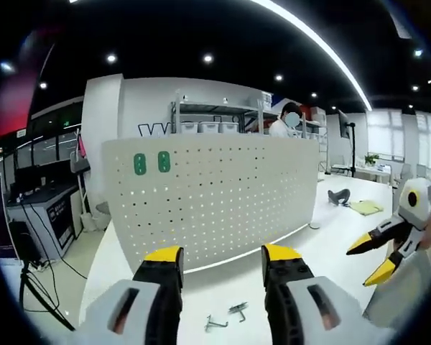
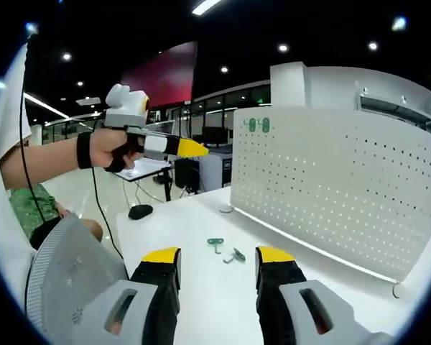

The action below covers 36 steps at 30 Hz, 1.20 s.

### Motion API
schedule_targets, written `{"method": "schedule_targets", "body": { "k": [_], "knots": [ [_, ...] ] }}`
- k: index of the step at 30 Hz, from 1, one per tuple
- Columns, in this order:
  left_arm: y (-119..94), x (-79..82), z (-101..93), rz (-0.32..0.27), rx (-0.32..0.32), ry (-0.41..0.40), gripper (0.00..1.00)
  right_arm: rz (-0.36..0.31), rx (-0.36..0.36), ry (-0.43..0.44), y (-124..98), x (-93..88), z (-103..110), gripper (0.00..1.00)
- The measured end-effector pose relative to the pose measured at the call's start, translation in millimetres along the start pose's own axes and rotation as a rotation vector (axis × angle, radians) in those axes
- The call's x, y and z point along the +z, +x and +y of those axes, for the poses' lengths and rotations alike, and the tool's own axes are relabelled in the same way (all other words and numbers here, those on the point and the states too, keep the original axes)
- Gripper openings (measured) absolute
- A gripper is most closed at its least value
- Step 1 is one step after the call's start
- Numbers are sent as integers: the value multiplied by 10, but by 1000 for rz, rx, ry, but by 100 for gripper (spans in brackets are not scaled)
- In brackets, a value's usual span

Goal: Insert the hook assembly into the mounting plate slot until the hook locks in place.

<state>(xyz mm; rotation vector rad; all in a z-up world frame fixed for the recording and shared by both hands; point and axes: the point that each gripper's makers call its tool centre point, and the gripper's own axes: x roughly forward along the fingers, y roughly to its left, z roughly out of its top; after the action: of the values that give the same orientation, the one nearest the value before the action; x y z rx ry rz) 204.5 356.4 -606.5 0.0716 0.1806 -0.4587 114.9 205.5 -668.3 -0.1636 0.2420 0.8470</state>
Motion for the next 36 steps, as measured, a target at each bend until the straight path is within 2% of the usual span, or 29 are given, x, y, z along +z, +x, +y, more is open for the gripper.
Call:
{"method": "schedule_targets", "body": {
  "k": [11,17,21,22,28,36],
  "knots": [
    [-117,-255,-192,6,-33,-16,50,12,29,2,71,-37,27,40],
    [-169,-405,-307,36,-36,-12,51,31,54,-13,121,-92,76,40],
    [-216,-450,-367,40,-45,-7,53,28,72,9,162,-122,91,40],
    [-228,-461,-374,40,-46,-8,53,49,76,2,177,-166,91,40],
    [-313,-561,-481,57,-70,-18,58,61,87,-4,221,-197,58,40],
    [-365,-694,-564,76,-87,-57,57,87,115,-19,299,-248,62,39]
  ]
}}
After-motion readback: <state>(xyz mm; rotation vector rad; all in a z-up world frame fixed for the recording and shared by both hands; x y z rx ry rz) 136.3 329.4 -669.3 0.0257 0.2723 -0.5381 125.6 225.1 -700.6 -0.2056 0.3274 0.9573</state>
